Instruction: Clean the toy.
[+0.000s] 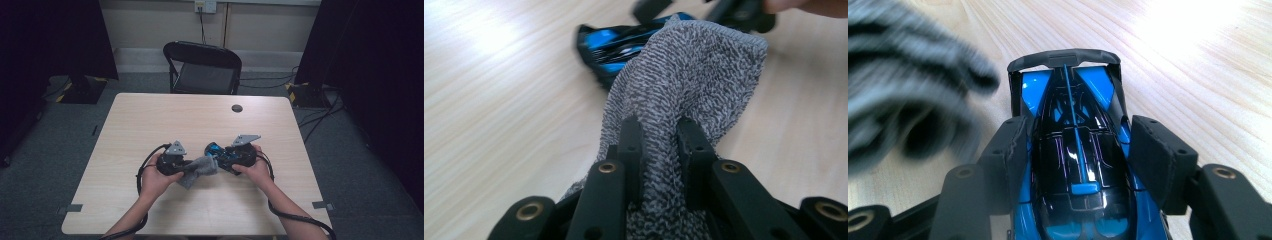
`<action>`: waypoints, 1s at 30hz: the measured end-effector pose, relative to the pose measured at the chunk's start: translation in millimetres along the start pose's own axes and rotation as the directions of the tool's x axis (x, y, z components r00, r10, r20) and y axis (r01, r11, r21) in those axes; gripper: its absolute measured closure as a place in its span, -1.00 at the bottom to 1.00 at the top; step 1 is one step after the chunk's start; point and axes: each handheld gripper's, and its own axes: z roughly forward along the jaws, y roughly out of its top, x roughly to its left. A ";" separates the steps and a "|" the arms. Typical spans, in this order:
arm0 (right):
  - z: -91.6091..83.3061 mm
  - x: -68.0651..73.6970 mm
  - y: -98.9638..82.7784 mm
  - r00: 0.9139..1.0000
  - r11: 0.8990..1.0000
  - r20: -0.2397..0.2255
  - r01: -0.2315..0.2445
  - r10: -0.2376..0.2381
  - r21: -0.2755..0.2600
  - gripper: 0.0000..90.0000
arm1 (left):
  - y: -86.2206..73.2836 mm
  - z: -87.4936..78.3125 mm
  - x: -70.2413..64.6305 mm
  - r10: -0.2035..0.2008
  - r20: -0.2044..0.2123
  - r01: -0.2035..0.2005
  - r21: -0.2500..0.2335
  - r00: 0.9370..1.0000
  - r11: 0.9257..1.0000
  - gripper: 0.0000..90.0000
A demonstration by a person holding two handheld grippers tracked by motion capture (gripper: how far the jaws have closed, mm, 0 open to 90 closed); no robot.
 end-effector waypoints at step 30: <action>0.3 -1.3 -0.6 1.000 1.000 -0.011 -0.004 0.004 -0.007 -0.08 | 28.7 83.9 -76.8 0.141 0.258 -0.156 0.040 0.956 0.987 0.68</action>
